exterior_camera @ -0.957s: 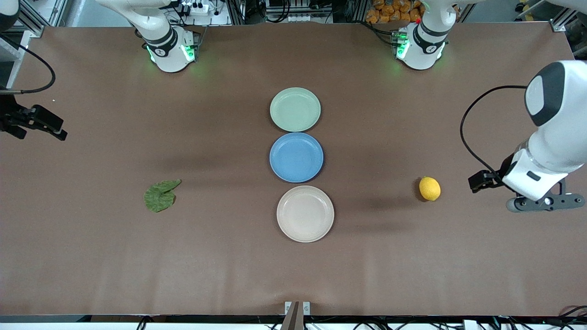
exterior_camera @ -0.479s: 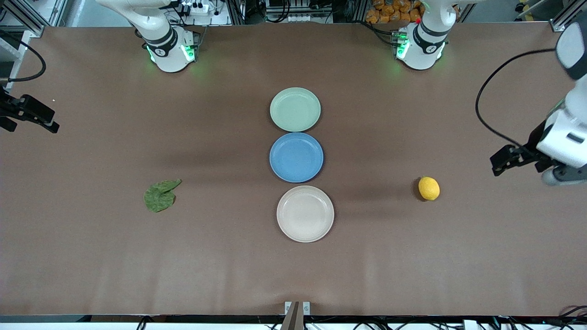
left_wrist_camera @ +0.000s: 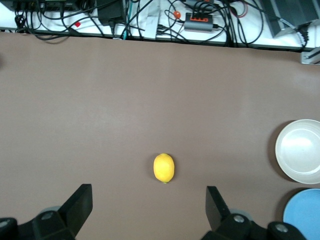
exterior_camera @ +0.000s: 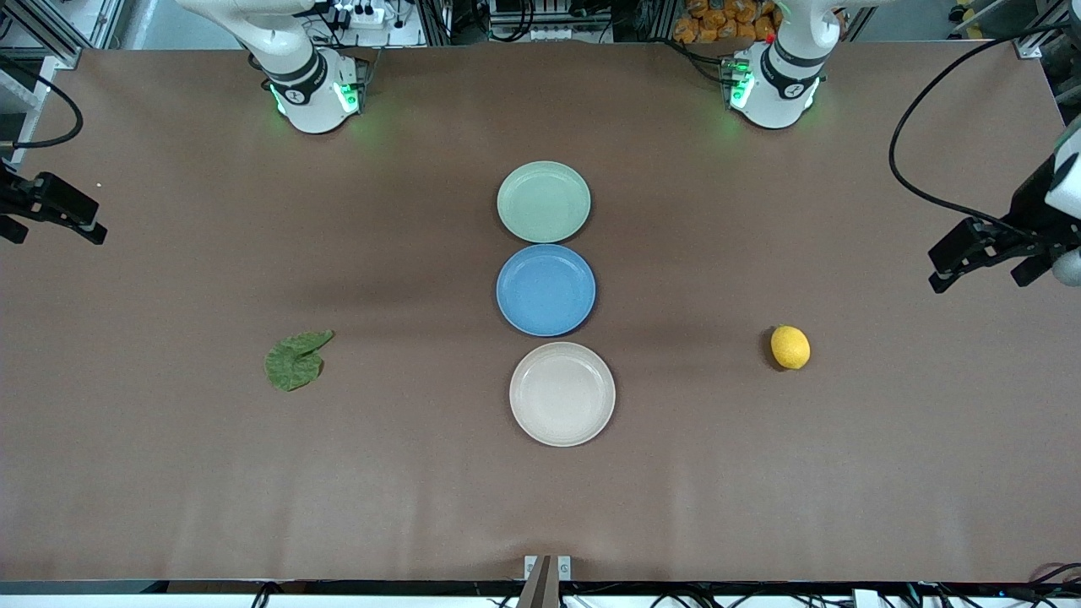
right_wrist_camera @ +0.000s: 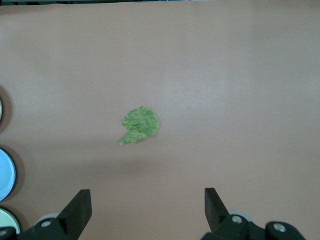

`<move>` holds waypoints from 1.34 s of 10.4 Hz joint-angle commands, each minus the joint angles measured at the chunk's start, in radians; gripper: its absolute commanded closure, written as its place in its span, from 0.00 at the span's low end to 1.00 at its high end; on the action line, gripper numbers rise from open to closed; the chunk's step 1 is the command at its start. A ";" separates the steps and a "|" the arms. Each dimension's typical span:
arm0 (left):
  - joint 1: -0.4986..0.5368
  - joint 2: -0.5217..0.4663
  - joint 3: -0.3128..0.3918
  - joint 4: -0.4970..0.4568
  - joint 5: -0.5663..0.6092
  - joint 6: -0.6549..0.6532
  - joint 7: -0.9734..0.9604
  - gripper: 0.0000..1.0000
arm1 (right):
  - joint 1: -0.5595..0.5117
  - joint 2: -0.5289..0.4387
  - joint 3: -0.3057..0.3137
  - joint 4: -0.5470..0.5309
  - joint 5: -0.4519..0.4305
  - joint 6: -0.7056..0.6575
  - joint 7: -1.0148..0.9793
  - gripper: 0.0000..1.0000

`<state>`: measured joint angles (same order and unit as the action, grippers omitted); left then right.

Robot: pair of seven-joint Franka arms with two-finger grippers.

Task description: Pick lemon and lettuce from plates

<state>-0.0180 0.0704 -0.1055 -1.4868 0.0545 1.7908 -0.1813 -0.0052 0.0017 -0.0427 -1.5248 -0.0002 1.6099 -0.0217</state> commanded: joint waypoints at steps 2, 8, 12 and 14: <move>-0.013 -0.015 0.000 -0.021 -0.012 -0.031 0.077 0.00 | -0.002 0.003 0.006 0.022 0.006 -0.074 -0.011 0.00; -0.005 -0.001 0.000 -0.021 -0.079 -0.099 0.077 0.00 | 0.001 0.001 0.000 0.022 0.017 -0.084 -0.014 0.00; -0.011 0.002 0.000 -0.021 -0.071 -0.122 0.042 0.00 | -0.004 0.006 0.000 0.020 0.014 -0.076 -0.014 0.00; -0.011 0.003 0.000 -0.023 -0.061 -0.125 0.048 0.00 | -0.004 0.007 0.000 0.020 0.005 -0.077 -0.014 0.00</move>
<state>-0.0270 0.0781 -0.1081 -1.5074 0.0011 1.6803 -0.1239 -0.0054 0.0022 -0.0404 -1.5223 -0.0002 1.5415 -0.0242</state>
